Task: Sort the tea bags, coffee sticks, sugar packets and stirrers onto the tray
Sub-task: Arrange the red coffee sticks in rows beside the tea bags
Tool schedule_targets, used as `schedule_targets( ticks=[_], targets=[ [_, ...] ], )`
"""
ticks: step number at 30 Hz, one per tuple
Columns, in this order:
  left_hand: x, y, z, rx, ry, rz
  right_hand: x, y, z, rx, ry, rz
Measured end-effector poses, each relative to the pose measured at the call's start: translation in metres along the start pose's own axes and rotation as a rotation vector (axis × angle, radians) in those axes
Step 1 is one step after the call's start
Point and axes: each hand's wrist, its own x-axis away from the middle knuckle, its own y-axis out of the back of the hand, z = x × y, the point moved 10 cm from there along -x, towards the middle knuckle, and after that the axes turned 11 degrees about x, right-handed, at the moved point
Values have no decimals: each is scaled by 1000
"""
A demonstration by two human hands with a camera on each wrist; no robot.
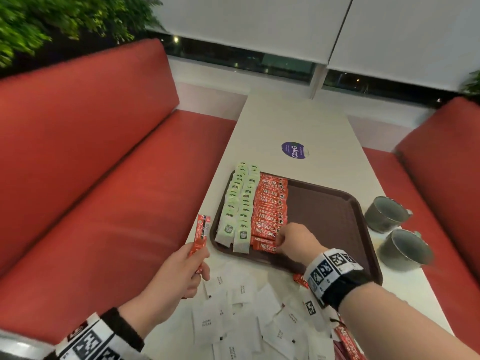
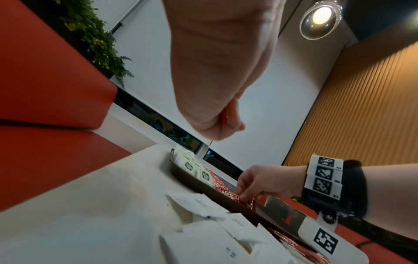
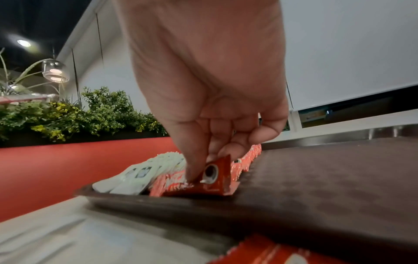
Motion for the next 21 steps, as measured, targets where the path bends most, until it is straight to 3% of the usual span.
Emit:
schedule_targets(
  ticks=[11,21],
  targets=[
    [2,6,4,-39,31,-5,-5,-1,12,142,40,-76],
    [14,-31,-1,-8,174,195,-4,5,24,290,78,-177]
  ],
)
